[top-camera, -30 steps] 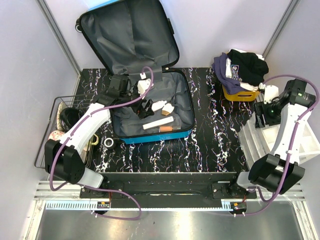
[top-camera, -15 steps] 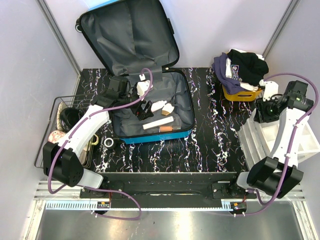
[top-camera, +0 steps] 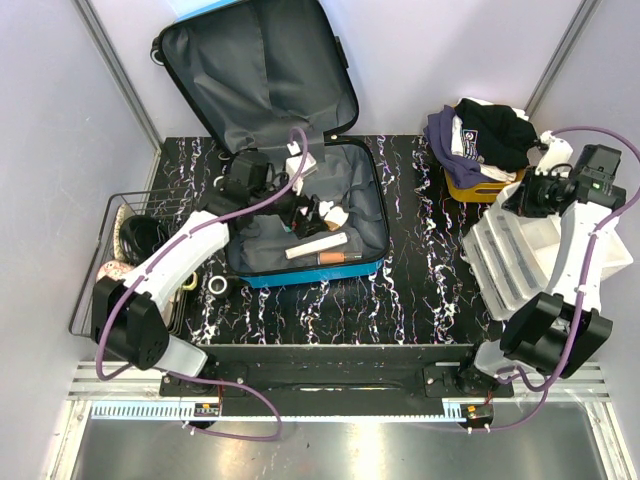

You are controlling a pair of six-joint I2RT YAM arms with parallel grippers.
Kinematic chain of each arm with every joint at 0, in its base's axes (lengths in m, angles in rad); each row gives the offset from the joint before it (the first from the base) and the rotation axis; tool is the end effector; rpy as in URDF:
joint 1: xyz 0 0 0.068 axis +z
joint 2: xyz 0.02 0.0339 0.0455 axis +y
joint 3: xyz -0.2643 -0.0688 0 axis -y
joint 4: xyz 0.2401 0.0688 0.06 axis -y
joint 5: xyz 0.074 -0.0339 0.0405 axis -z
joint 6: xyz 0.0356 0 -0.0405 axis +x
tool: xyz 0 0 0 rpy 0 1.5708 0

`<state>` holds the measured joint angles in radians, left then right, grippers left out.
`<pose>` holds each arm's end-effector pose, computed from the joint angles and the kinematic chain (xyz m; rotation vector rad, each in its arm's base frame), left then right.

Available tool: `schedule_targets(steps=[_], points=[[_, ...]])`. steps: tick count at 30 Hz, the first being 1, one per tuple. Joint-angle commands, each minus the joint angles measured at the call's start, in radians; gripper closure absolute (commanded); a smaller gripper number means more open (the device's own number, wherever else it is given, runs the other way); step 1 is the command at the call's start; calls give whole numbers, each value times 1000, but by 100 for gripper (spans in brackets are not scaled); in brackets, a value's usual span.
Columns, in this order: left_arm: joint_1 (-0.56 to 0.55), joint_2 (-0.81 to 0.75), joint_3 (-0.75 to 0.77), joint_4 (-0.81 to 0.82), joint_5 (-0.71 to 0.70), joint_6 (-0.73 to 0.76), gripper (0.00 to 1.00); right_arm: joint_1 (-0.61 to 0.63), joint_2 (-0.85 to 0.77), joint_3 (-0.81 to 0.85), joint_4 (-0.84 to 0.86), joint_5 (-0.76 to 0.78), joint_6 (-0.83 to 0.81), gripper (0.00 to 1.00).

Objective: Open, take out, and arrange the luggage

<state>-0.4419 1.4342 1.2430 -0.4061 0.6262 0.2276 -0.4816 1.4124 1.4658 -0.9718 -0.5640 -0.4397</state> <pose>0.2769 -0.1541 0.3308 1.0367 1.8778 -0.8002 0.2552 -0.1119 0.3645 -0.1779 2.3136 0.2521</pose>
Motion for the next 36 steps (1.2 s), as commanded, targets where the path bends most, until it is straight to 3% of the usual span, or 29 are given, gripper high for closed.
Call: schedule_targets(steps=[1,8,17,21,23,26,36], points=[[-92,69,-30,275,32,-376,1,21,-18,-1,202,-76,349,100],[-241,259,15,616,-42,-872,2,95,-64,-97,353,29,666,100],[-386,540,257,786,-82,-1174,18,173,-112,-182,461,72,857,100],[-399,620,187,1277,-3,-1430,35,173,-150,-212,458,66,875,100],[-411,655,194,1410,3,-1514,41,173,-159,-228,456,62,886,100],[-431,709,228,1521,9,-1568,40,173,-181,-248,452,58,894,100],[-481,824,329,1537,-39,-1623,41,173,-205,-268,449,67,904,100]])
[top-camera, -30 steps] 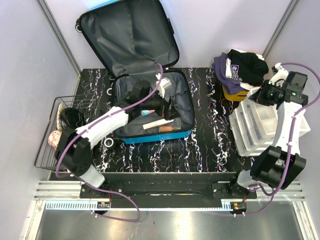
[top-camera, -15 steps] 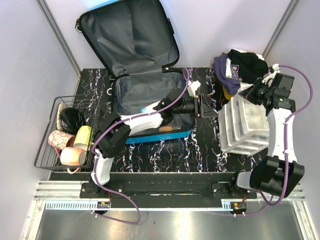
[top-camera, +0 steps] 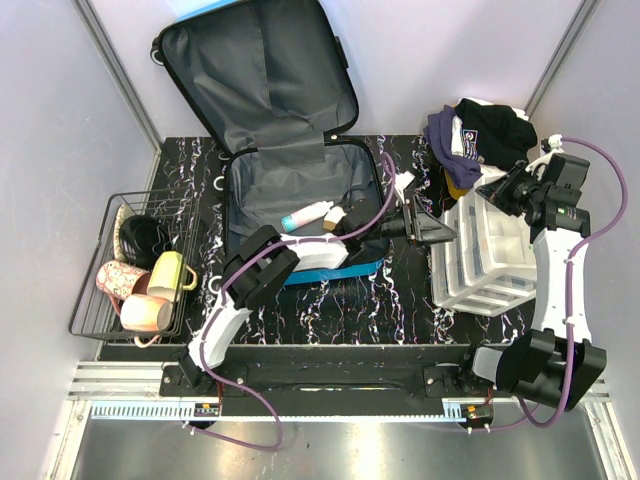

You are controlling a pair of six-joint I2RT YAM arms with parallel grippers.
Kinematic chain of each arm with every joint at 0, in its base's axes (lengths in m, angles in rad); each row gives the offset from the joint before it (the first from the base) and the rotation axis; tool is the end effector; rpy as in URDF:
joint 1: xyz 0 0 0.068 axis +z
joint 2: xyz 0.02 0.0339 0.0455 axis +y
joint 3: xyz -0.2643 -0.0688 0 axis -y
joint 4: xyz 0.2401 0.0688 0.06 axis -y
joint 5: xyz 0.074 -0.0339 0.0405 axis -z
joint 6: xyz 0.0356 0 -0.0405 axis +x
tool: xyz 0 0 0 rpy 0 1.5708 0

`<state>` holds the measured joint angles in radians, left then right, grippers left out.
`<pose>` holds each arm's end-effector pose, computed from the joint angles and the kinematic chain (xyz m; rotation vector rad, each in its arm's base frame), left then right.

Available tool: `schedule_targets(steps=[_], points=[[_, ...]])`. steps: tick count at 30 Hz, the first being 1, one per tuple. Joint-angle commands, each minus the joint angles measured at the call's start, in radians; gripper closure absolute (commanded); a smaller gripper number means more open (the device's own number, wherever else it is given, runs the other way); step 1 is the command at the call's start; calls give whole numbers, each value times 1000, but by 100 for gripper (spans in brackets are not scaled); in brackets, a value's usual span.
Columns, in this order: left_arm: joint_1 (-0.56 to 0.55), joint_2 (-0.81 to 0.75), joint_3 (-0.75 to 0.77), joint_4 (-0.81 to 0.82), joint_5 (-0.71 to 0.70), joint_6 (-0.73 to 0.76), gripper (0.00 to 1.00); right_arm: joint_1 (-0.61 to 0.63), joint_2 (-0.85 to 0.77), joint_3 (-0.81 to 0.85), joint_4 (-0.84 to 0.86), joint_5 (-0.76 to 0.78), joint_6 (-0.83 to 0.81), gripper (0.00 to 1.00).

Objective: Open, take out, and arrange the luggage

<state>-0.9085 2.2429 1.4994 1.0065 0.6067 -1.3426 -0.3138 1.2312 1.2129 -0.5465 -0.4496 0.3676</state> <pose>0.2924 -0.4080 0.2288 0.3040 1.7633 -2.1740 0.2547 -0.0664 0.3615 0.4523 2.0657 0.5106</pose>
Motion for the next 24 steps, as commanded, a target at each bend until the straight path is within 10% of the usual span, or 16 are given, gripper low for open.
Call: schedule_targets(steps=[1,24], points=[[-18,18,81,121,-21,-50,41,7,-22,-16,22,-49,96,100],[-43,138,234,32,-99,-133,37,10,-32,-61,26,-69,120,100]])
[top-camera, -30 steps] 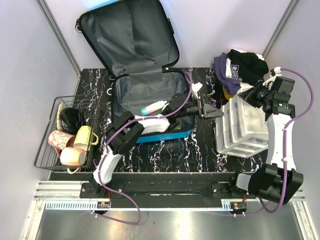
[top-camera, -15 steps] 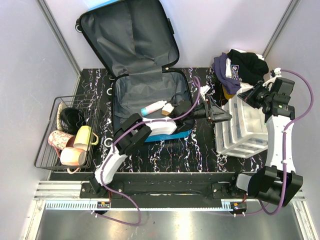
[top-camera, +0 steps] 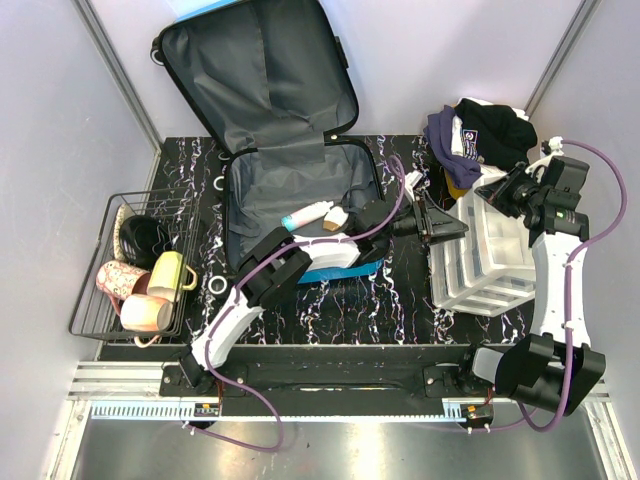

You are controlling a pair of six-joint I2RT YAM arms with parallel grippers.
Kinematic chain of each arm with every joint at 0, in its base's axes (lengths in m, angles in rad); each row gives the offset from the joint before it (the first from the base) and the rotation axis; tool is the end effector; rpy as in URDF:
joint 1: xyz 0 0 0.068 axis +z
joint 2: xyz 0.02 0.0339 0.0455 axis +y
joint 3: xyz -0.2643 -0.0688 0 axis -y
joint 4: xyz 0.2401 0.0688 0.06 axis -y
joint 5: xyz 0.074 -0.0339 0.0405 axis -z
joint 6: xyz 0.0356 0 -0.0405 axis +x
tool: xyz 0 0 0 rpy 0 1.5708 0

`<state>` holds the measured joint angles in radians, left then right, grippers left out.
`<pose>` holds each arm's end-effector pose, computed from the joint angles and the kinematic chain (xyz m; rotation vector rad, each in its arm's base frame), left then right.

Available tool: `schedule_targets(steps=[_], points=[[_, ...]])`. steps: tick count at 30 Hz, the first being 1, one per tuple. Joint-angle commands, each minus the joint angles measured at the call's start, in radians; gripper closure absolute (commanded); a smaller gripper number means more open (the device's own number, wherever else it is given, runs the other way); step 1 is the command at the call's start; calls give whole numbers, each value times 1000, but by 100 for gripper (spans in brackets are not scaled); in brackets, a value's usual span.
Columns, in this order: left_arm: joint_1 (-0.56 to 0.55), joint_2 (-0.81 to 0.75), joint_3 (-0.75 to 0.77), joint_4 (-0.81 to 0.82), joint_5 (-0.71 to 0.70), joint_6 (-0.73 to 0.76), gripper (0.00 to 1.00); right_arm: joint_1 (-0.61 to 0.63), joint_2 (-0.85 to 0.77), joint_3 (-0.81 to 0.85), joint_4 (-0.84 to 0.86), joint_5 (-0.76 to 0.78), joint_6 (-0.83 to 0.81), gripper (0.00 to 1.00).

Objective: Open, take out, and arrange the luggage

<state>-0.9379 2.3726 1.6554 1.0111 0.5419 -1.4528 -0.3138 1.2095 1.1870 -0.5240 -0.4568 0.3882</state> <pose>0.2989 -0.4385 0.2150 0.1786 1.7670 -2.2546 0.2507 -0.0649 0.3603 0.4601 2.0476 0.5269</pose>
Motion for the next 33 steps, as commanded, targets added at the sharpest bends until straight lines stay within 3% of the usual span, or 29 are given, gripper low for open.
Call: schedule_targets(steps=[1,14,21,30,33], points=[[-15,11,89,29,-34,-24,37,10,-14,-39,4,-60,101,100],[-35,25,118,121,-63,-90,36,24,-11,-69,13,-56,104,100],[-24,-38,35,247,-71,-130,58,24,10,-53,-28,-36,6,100],[36,-119,-132,310,-80,-159,76,25,30,-15,-74,35,-124,100],[51,-131,-187,348,-88,-190,86,31,44,6,-91,89,-161,100]])
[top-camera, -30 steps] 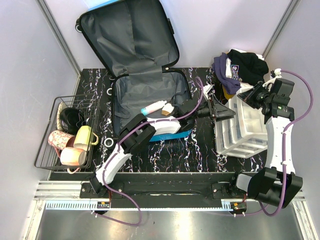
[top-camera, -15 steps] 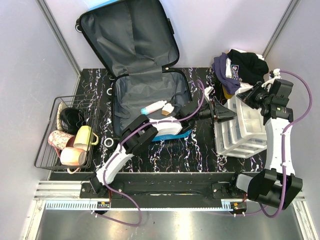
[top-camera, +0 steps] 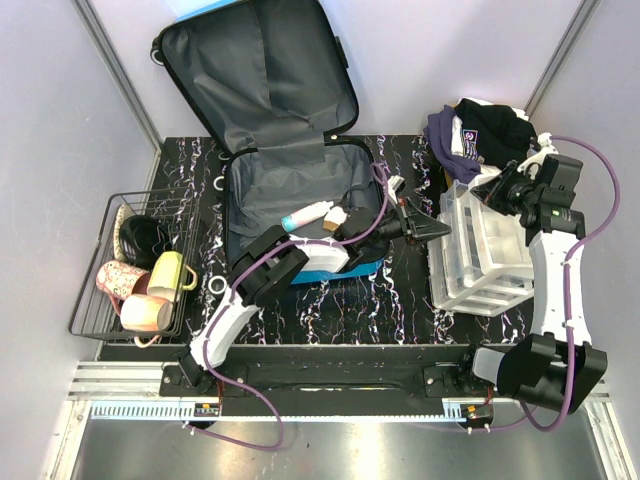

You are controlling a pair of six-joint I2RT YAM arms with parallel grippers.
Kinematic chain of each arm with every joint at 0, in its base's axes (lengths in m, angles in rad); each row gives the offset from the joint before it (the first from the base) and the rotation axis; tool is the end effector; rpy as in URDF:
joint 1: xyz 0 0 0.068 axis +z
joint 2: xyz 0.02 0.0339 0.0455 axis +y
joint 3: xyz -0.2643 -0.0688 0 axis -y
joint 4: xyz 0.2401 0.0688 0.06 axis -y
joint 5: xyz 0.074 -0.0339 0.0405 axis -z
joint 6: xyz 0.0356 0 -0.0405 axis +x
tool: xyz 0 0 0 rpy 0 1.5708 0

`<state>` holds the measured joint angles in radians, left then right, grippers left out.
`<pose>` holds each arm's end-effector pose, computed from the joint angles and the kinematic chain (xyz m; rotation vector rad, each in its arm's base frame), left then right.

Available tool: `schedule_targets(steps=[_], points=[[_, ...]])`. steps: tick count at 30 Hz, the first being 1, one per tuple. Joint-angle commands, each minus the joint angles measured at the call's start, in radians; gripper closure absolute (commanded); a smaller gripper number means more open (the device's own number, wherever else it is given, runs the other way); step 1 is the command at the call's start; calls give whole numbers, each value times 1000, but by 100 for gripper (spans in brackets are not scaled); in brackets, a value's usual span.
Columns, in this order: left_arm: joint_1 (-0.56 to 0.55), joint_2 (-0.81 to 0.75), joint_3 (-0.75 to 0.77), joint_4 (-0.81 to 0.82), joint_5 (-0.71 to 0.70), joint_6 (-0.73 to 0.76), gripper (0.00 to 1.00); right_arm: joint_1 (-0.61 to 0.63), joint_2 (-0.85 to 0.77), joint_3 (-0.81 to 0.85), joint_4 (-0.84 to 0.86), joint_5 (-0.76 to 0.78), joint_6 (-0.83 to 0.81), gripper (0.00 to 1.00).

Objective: Open, take out, and arrange the luggage

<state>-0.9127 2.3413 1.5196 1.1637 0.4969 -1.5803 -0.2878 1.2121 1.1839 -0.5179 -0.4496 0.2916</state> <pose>0.2989 -0.4144 0.2035 0.0198 1.7370 -2.3284 0.2533 -0.0588 0.3591 0.3370 2.0650 0.4767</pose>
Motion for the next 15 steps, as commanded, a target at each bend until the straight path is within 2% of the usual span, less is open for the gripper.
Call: schedule_targets(steps=[1,4,12,13,14,15], points=[[29,-108,-71,197,-47,-66,92,9,49,22,-103,112,-78,100],[40,-137,-133,197,-40,-47,100,21,64,45,-122,172,-121,100],[69,-178,-231,171,-37,-21,100,87,101,89,-171,304,-258,100],[74,-192,-236,150,-28,-3,98,88,104,92,-172,325,-269,100],[84,-224,-239,128,-11,20,91,94,104,94,-182,334,-285,100],[89,-246,-246,61,0,81,73,96,102,92,-183,344,-313,100]])
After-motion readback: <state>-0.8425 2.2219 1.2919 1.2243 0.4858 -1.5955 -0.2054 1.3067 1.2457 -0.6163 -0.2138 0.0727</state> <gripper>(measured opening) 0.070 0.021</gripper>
